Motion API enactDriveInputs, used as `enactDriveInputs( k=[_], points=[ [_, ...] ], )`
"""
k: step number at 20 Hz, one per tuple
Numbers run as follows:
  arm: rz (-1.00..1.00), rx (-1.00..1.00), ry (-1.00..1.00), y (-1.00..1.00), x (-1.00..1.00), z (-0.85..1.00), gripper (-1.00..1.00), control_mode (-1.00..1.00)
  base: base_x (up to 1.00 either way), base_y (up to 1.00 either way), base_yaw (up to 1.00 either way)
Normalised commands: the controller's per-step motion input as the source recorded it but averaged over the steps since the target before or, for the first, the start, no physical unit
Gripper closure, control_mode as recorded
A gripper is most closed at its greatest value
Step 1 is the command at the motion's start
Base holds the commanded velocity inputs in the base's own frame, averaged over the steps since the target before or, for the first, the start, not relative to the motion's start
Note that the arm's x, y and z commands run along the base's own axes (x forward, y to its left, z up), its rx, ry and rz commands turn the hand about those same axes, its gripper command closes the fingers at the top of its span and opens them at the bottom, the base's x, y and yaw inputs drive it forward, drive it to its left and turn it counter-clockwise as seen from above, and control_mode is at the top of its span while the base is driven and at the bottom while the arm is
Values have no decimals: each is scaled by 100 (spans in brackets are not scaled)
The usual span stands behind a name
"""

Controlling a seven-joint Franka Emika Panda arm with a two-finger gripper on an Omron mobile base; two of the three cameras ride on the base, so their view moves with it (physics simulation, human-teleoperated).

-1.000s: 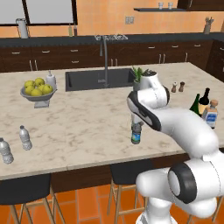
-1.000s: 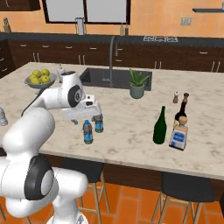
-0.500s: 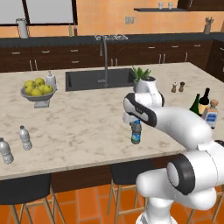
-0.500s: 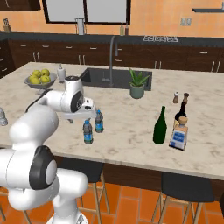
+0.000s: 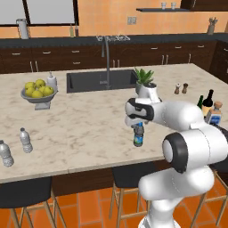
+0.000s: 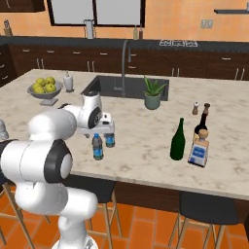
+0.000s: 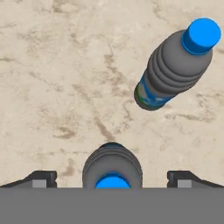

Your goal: Move the plastic bottles in the middle to the plastics group, and the glass bottles in the middle to the glass group.

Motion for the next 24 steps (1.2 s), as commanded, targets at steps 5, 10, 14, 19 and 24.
enactDriveInputs(
  k=[5, 10, 14, 19, 24],
  points=[
    [0, 0, 0, 8, 2, -18, -100, -100, 0, 0, 0],
    [0, 0, 0, 2, -2, -18, -100, -100, 0, 0, 0],
    [-4, 0, 0, 0, -2, -12, -100, -100, 0, 0, 0],
    [-6, 0, 2, 0, -3, -29, 100, -100, 0, 0, 0],
    [-10, 0, 8, 0, -26, -21, 100, -100, 0, 0, 0]
  ],
)
